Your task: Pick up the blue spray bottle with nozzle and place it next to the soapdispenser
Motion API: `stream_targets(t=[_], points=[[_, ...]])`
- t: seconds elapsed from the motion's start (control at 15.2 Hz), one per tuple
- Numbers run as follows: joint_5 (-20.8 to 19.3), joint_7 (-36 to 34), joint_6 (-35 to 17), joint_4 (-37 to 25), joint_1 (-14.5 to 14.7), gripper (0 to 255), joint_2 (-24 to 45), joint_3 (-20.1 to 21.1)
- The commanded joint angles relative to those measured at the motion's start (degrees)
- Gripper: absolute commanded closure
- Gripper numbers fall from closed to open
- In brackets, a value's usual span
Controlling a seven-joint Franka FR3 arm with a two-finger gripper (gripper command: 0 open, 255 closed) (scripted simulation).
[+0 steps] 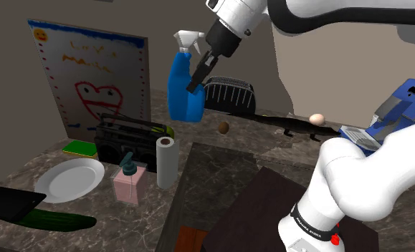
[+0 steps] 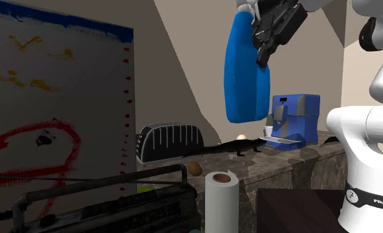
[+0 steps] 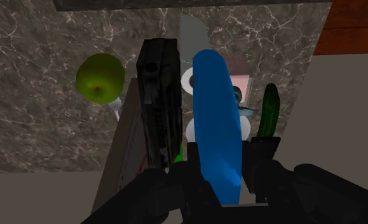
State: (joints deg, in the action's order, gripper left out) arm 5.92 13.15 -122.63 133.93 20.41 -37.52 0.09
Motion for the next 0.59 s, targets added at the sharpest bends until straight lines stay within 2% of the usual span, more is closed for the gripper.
stream_targets(t=[0.0,0.53], points=[[0.3,-2.8,-0.3,0.0,0.5,255,0.1,2.5],[0.6,-14.6,-1.8,-4.0,2.2,255,4.6,13.1]])
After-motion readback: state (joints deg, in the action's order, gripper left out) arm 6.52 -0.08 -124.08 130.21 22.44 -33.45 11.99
